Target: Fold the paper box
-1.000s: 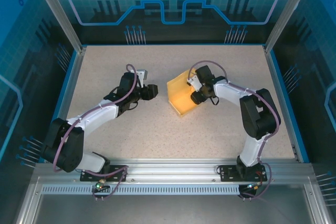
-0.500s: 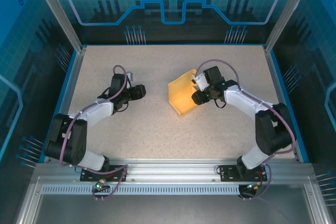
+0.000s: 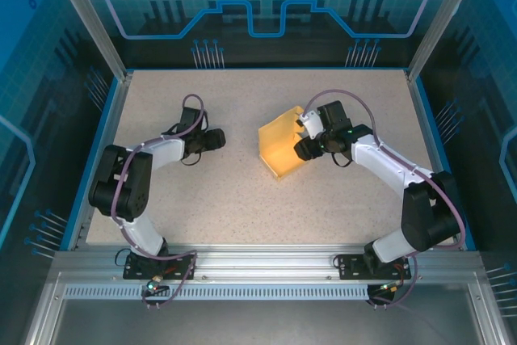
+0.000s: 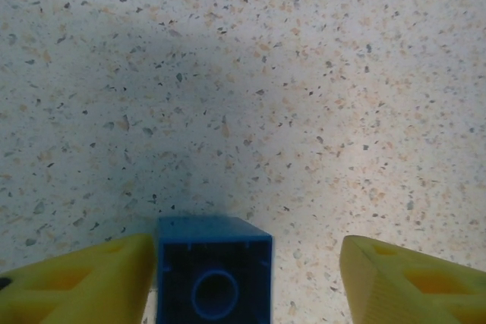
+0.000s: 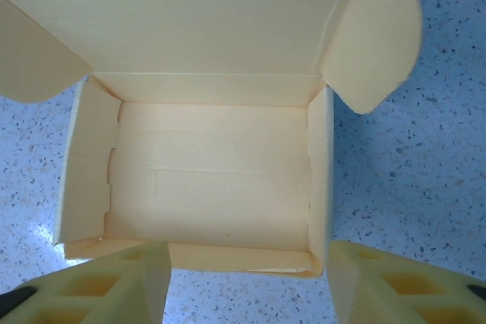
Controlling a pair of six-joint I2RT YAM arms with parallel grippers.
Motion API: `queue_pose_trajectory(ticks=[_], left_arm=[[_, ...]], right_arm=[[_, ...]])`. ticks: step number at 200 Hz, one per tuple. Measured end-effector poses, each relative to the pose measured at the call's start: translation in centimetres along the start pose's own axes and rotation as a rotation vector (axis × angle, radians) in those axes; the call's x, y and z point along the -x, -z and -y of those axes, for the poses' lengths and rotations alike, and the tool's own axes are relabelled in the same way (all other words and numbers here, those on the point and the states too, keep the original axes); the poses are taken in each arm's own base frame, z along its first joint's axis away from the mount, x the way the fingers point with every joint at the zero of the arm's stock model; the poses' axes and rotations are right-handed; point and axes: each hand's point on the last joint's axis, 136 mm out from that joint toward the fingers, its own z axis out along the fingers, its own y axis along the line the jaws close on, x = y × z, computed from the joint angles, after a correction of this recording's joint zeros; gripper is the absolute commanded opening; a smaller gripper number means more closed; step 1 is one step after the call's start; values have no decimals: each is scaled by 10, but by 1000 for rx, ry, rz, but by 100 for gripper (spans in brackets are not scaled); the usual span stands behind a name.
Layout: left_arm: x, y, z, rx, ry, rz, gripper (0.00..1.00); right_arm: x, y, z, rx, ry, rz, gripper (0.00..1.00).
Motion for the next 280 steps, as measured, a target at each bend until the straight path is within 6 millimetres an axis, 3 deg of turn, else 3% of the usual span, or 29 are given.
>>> queue_pose_trajectory(ticks=[83,117,144,168,186,201,222,280], left_arm=[[-1,2,-4,19,5,-3,33],[-2,32,6,-48,39,42,29],[3,77,31,-187,90,119,29],[5,123,70,-344,101,185,29],[-4,152,100,-456,100,208,29],[-15,171,123,-535,95,205,29],[-30,184,145,-609,81,168,29],[-54,197,172,-725,43,10,29]], right_arm=[[0,0,-6,19,5,-2,58],[5,19,-13,18,-2,25,59],[19,41,-38,41,29,83,61],[32,57,-83,116,131,141,64],[38,66,-113,196,180,177,68],[45,71,-124,240,196,204,70],[48,73,-134,275,231,222,71],[41,78,-161,308,453,296,71]])
